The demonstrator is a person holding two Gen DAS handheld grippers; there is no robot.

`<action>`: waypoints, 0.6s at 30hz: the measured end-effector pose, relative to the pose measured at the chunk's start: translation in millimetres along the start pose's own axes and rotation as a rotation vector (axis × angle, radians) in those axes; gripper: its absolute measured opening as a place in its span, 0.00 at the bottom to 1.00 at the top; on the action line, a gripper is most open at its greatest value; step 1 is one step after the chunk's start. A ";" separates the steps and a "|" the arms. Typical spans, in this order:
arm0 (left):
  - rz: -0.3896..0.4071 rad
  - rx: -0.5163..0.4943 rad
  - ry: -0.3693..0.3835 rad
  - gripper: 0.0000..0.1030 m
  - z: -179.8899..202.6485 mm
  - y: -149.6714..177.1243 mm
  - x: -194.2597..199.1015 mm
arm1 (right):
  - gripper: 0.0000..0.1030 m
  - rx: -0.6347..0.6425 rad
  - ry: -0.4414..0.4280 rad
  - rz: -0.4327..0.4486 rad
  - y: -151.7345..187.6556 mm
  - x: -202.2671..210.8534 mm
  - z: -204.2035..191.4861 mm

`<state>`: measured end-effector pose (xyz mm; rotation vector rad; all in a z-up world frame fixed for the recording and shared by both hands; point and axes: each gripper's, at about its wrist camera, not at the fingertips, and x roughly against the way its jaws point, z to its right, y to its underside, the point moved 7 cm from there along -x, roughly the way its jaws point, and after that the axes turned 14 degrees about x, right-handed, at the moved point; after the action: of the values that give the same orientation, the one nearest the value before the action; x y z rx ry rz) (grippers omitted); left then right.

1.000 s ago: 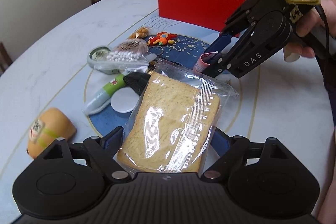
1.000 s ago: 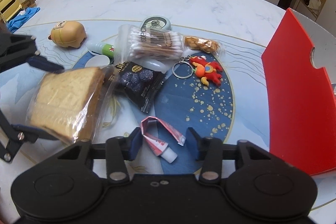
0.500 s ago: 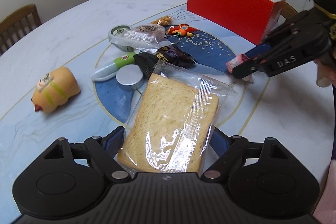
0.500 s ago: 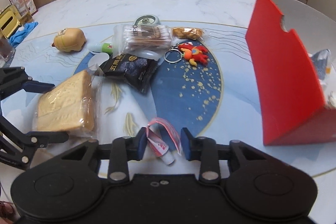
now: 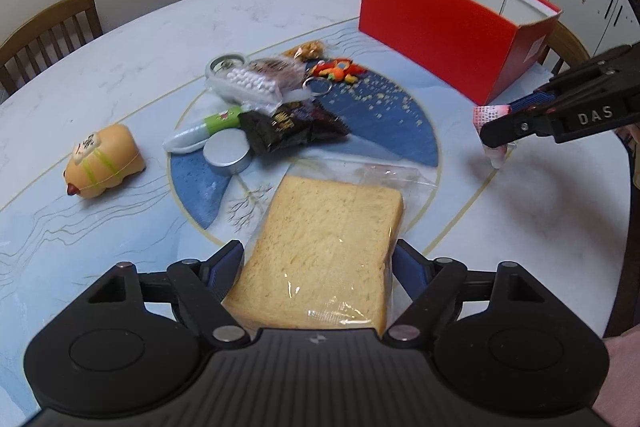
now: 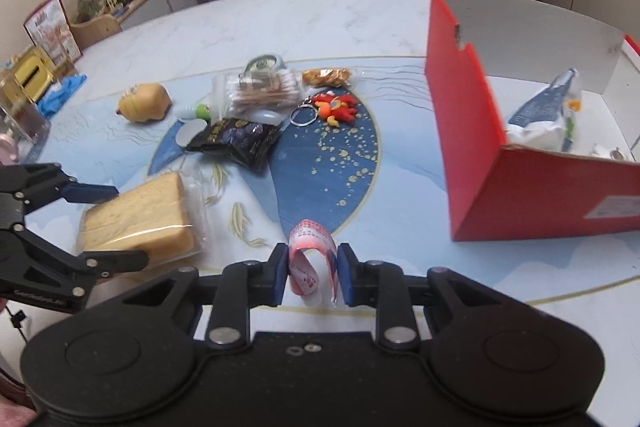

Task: Organize objects
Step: 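Carry the bread and toothpaste over the red shoebox with both tools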

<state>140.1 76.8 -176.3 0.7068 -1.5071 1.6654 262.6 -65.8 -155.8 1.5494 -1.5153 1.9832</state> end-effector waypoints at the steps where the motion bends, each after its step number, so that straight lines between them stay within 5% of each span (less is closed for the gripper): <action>1: 0.006 -0.004 -0.002 0.77 4.2 -1.6 1.7 | 0.24 -0.006 -0.006 0.009 0.1 5.1 2.0; 18: 0.139 -0.056 0.053 0.76 92.7 -62.8 34.9 | 0.24 -0.059 0.004 0.131 -24.6 85.4 73.9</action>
<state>164.4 -8.1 -99.0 0.5336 -1.5895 1.7233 287.0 -147.9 -78.1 1.4568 -1.6985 1.9886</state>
